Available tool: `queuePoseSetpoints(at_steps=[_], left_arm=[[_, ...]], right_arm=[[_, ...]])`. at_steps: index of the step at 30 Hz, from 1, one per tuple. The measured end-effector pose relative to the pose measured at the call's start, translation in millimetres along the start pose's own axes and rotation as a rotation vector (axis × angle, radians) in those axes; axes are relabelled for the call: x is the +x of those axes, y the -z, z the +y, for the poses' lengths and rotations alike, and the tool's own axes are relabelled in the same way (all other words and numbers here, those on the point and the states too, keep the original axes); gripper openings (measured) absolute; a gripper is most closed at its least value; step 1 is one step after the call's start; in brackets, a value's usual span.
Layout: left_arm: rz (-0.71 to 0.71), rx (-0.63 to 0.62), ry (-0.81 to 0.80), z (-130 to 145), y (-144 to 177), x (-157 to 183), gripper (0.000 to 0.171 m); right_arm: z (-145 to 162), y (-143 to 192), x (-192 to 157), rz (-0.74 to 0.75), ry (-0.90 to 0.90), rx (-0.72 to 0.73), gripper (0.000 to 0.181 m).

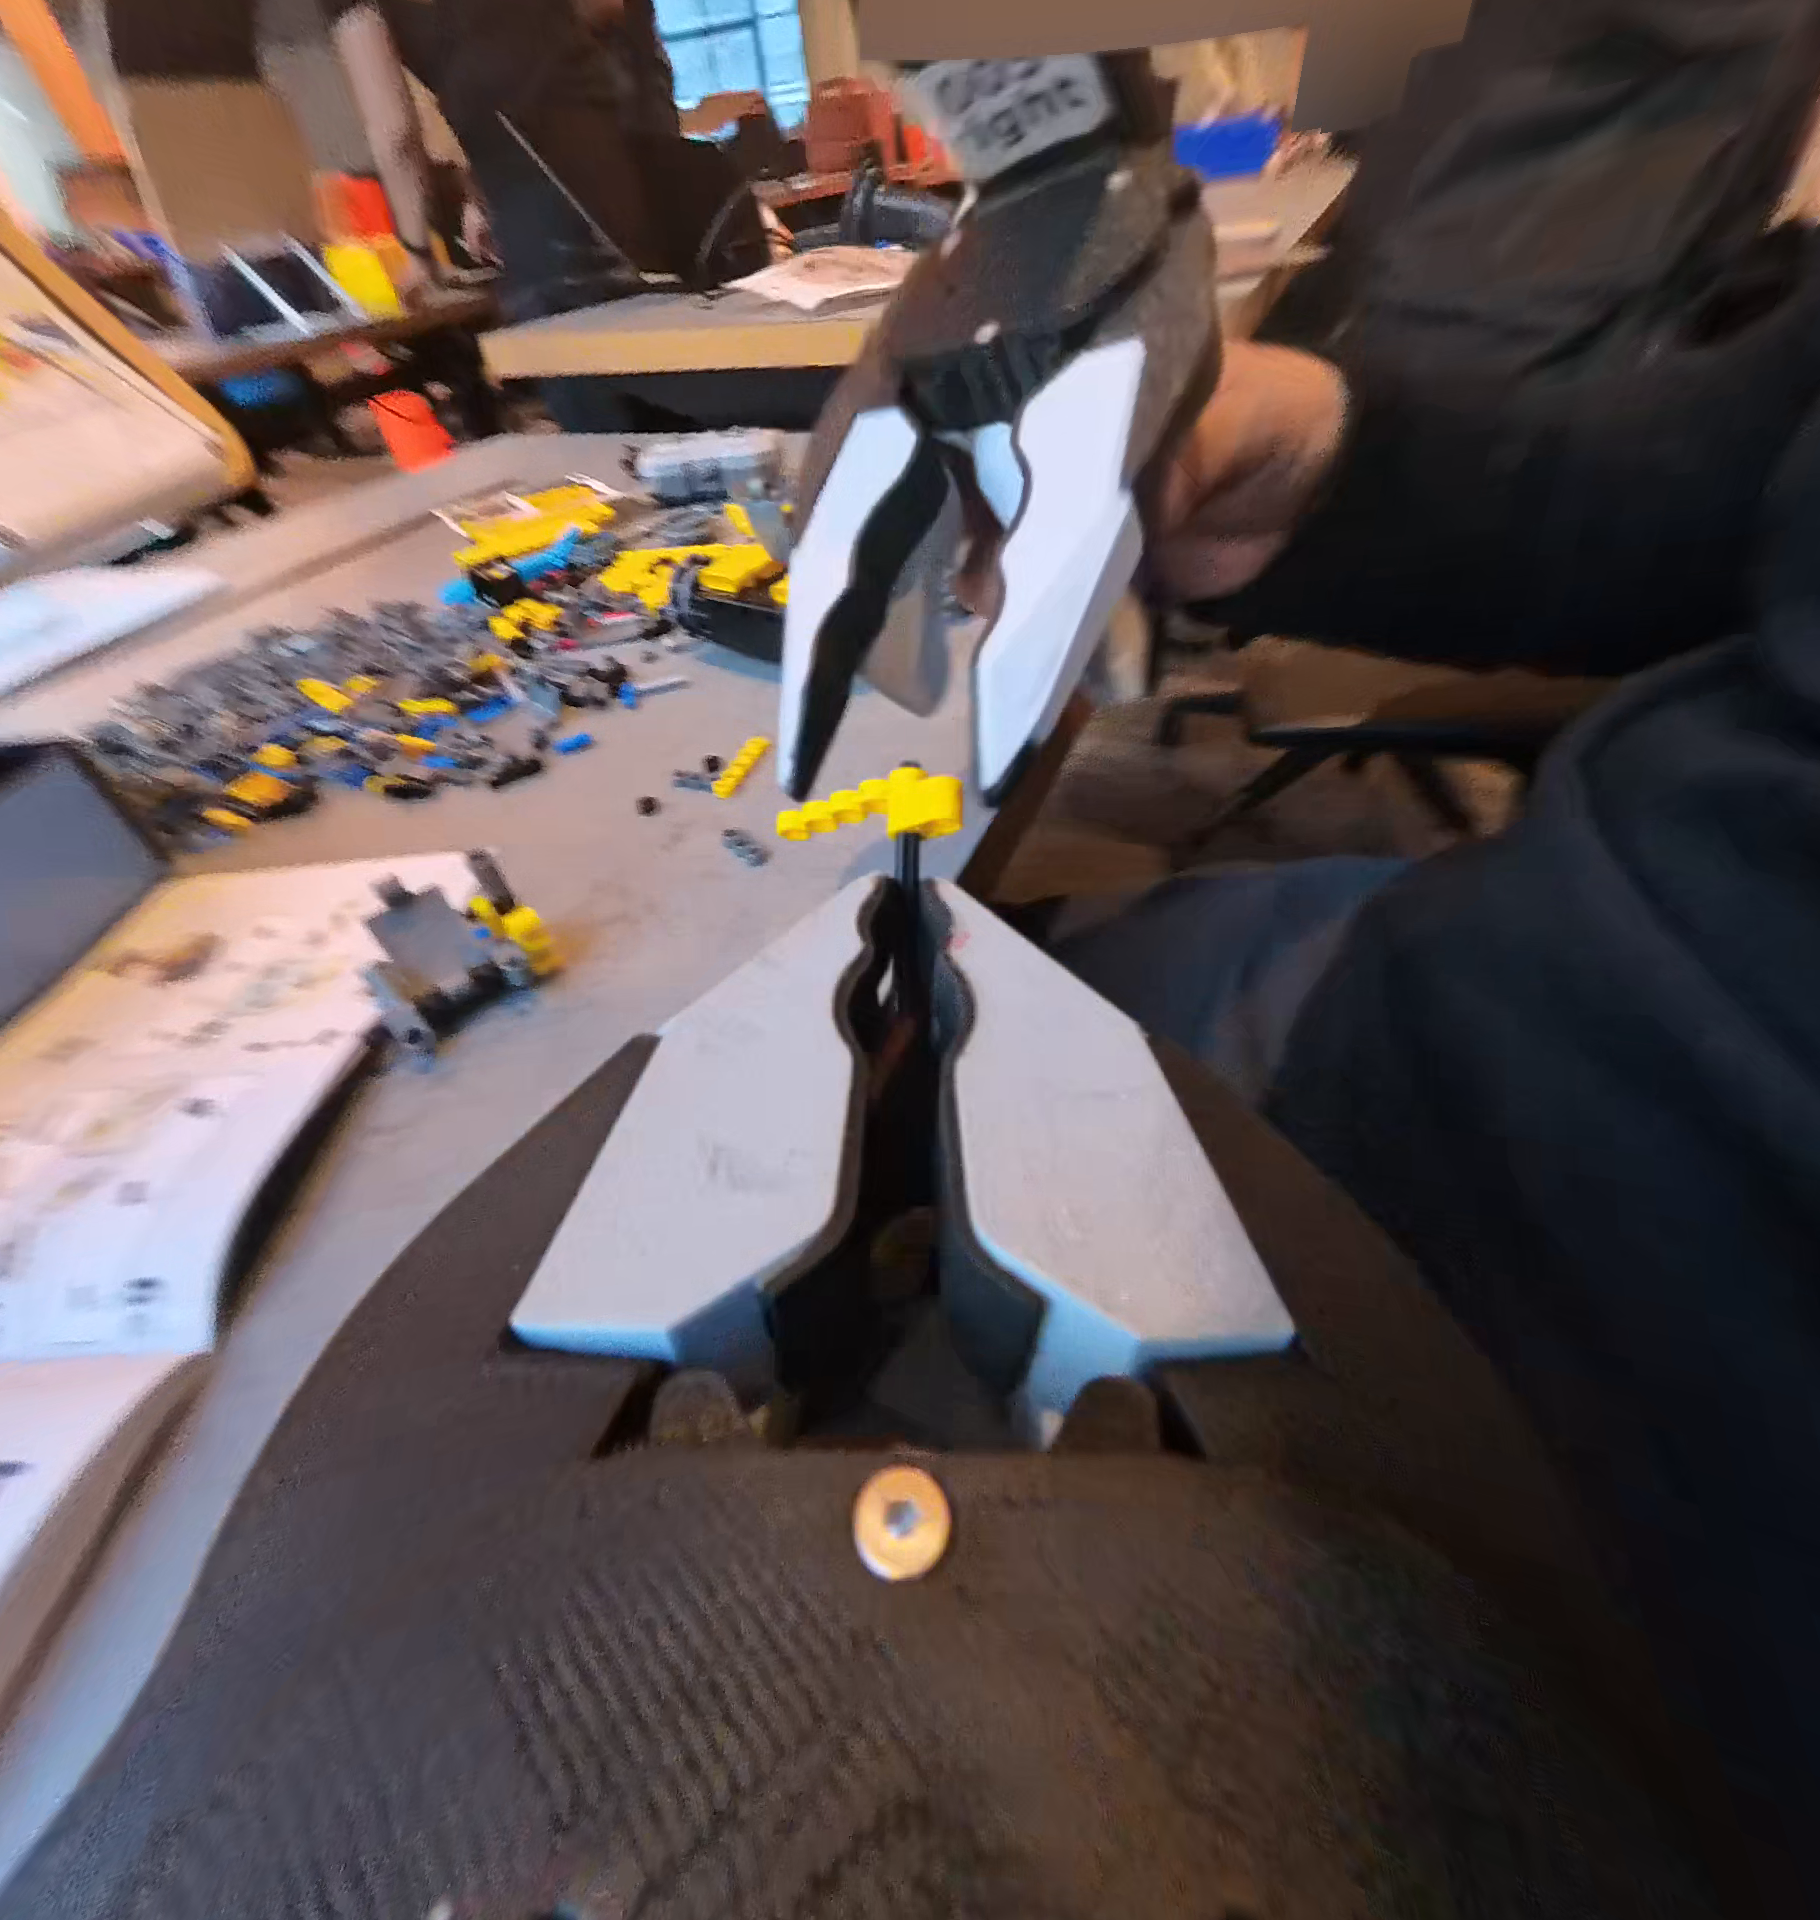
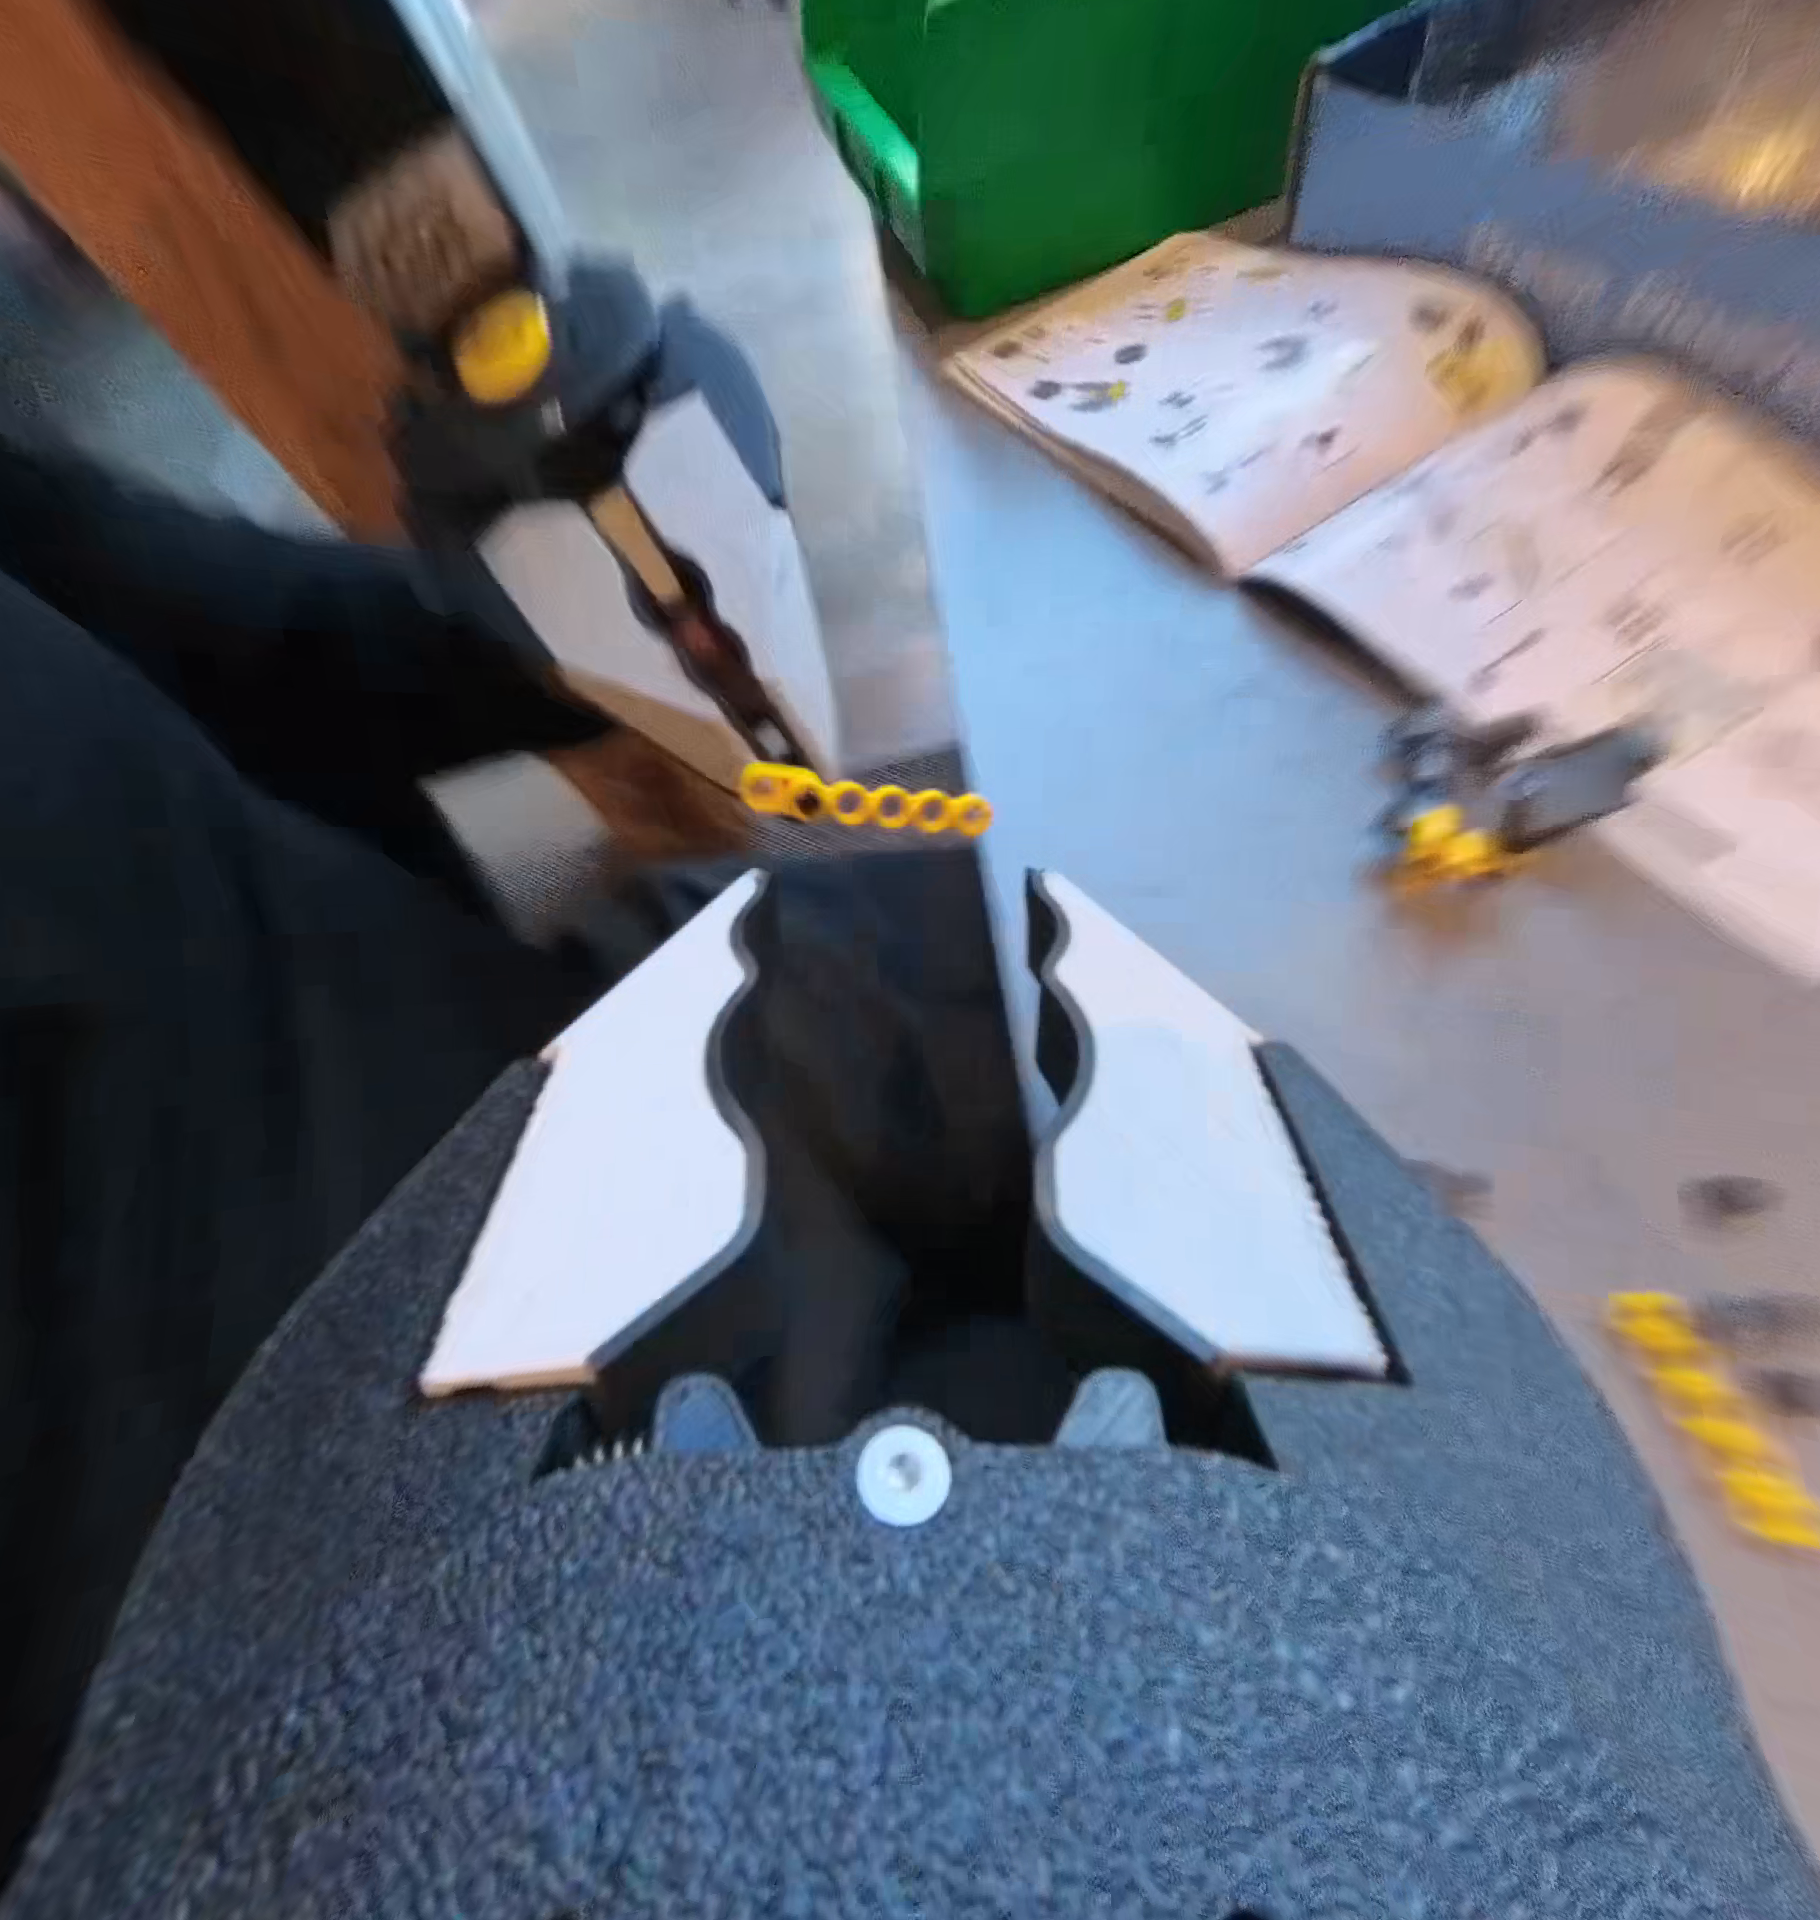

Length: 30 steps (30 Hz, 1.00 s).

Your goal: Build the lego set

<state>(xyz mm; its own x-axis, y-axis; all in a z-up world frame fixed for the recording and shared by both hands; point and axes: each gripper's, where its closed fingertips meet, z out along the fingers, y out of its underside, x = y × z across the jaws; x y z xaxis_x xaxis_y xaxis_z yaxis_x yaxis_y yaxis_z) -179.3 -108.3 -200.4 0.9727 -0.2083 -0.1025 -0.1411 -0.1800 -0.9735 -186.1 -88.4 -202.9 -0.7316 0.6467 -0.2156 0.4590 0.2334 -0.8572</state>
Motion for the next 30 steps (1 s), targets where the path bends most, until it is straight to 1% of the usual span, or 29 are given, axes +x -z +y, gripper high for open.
queuePoseSetpoints(at_steps=[1, 2, 4, 5, 6, 8, 9, 10, 12, 13, 14, 15, 17, 19, 23, 24, 25, 26, 28, 30], left_arm=[[-0.043, -0.019, -0.077, 0, -1, 0, 0.003], [-0.084, -0.043, -0.152, 0, -3, 0, 0.003], [-0.139, -0.067, -0.267, -1, -7, 3, 0.003], [-0.167, -0.073, -0.31, -3, -8, 4, 0.003], [-0.194, -0.08, -0.349, -5, -7, 4, 0.002], [-0.254, -0.088, -0.425, -9, -6, 1, 0.002], [-0.265, -0.095, -0.462, -10, -6, 3, 0.002], [-0.27, -0.102, -0.489, -10, -7, 5, 0.002], [-0.261, -0.119, -0.532, -9, -11, 12, 0.003], [-0.259, -0.128, -0.529, -7, -13, 13, 0.003], [-0.257, -0.126, -0.491, -7, -13, 12, 0.003], [-0.229, -0.119, -0.41, -6, -13, 11, 0.004], [-0.152, -0.063, -0.201, -8, -12, 10, 0.004], [-0.063, -0.031, -0.01, -6, -14, 10, 0.003], [0.11, -0.01, 0.234, 0, -19, 19, 0.004], [0.119, -0.003, 0.289, 2, -18, 16, 0.004], [0.108, 0.003, 0.316, 4, -17, 10, 0.004], [0.112, 0.001, 0.33, 8, -17, 7, 0.003], [0.114, -0.001, 0.321, 11, -16, 4, 0.004], [0.067, 0.014, 0.278, 9, -15, -2, 0.004]], right_arm=[[-4, 2, -7, -0.085, -0.155, 0.055, 0.052], [-10, 5, -12, -0.167, -0.288, 0.122, 0.052], [-22, 11, -19, -0.315, -0.465, 0.226, 0.059], [-23, 12, -19, -0.343, -0.512, 0.246, 0.053], [-22, 12, -16, -0.344, -0.528, 0.249, 0.046], [-18, 10, -12, -0.317, -0.525, 0.23, 0.04], [-18, 9, -13, -0.321, -0.519, 0.221, 0.033], [-16, 7, -14, -0.321, -0.521, 0.202, 0.03], [-13, 0, -16, -0.325, -0.525, 0.159, 0.03], [-16, -1, -18, -0.333, -0.503, 0.166, 0.017], [-18, -1, -20, -0.324, -0.446, 0.173, 0.011], [-19, -1, -19, -0.296, -0.373, 0.178, 0.01], [-25, -1, -20, -0.251, -0.228, 0.21, 0.01], [-29, -2, -24, -0.22, -0.082, 0.213, 0.009], [-22, -7, -35, -0.182, 0.224, 0.153, 0.01], [-21, -8, -31, -0.145, 0.257, 0.143, 0.01], [-20, -9, -21, -0.096, 0.235, 0.123, 0.011], [-16, -11, -11, -0.073, 0.166, 0.089, 0.011], [-11, -15, -2, -0.115, -0.017, 0.066, 0.01], [-11, -16, 3, -0.139, -0.161, 0.1, 0.009]])
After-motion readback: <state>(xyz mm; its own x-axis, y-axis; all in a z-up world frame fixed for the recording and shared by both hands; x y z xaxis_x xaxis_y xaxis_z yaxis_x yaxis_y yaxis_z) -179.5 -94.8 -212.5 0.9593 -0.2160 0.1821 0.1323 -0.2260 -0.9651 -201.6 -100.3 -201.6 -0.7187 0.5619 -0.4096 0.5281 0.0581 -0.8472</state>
